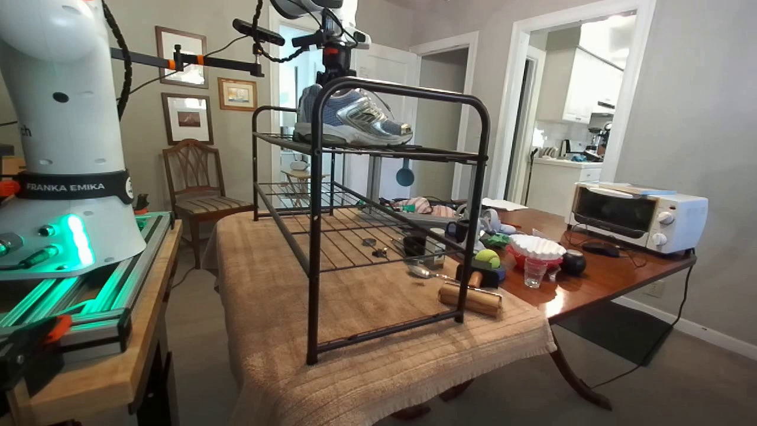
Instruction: Turn the left sneaker around
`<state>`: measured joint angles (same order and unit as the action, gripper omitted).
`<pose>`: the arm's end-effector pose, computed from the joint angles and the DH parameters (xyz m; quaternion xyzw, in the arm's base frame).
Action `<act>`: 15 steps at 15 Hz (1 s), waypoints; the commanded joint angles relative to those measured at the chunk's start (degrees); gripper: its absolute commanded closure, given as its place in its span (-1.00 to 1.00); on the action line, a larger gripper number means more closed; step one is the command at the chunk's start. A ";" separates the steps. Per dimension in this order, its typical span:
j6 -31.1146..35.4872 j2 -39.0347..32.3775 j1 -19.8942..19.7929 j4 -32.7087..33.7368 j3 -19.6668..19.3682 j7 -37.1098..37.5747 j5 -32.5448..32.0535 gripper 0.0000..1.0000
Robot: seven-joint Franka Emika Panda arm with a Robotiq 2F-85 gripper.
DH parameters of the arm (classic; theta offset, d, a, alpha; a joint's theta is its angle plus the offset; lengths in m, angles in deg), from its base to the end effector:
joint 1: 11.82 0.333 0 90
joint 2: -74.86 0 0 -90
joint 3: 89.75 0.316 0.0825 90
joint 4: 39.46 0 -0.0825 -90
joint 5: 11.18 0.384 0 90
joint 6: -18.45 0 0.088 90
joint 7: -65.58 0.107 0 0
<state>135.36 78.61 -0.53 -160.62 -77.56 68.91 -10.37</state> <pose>0.4832 0.2122 0.4416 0.9852 0.1715 -0.0048 0.0018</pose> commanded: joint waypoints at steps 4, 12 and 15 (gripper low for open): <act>-0.07 0.88 0.10 -1.66 0.11 4.10 -1.18 0.03; -3.34 0.75 0.30 -1.00 0.12 0.65 -3.96 1.00; -4.84 0.48 0.48 -0.30 0.04 -5.24 -2.84 0.96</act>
<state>133.67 78.83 -0.44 -161.01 -77.43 68.13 -13.64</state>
